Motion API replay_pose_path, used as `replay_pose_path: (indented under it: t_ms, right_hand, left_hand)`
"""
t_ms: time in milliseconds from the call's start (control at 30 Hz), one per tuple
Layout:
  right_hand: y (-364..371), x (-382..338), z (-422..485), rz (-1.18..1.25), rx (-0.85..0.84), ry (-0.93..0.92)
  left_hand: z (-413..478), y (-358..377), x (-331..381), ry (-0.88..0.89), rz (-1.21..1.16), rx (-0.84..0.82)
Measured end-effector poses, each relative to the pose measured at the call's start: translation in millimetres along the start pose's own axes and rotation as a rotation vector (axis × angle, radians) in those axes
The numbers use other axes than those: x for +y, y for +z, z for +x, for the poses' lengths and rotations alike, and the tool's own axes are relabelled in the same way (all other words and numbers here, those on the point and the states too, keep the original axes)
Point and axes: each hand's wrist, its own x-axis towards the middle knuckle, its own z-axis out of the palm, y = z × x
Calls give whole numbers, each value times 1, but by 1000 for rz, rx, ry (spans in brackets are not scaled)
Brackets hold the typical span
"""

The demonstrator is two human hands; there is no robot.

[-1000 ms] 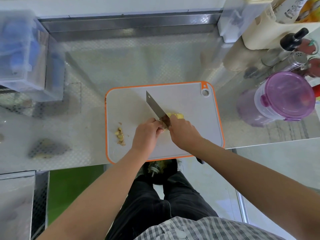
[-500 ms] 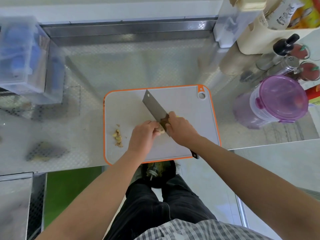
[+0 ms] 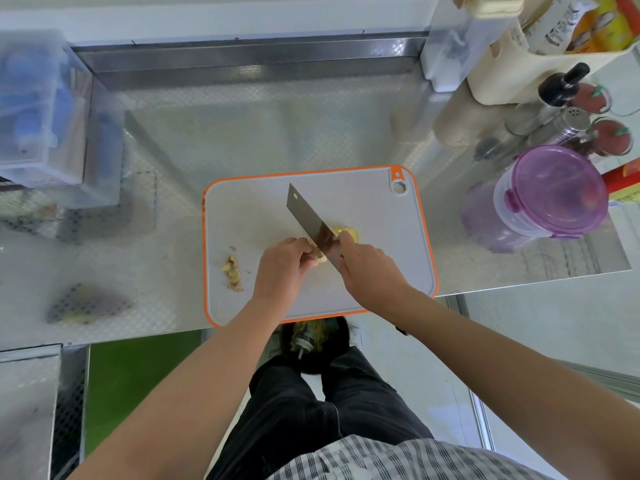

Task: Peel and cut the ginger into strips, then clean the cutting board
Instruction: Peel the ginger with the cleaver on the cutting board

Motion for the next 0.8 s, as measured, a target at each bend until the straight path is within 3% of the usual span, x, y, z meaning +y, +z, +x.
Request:
replay_pose_path:
  t_ms: [467,800]
  right_hand:
    - [-1,0,2,22,-72,24]
    - [25,-8,30,75,-31,59]
  left_hand:
    - [2,0,3,44,32,-34]
    - [1,4,-2,23,-19,-39]
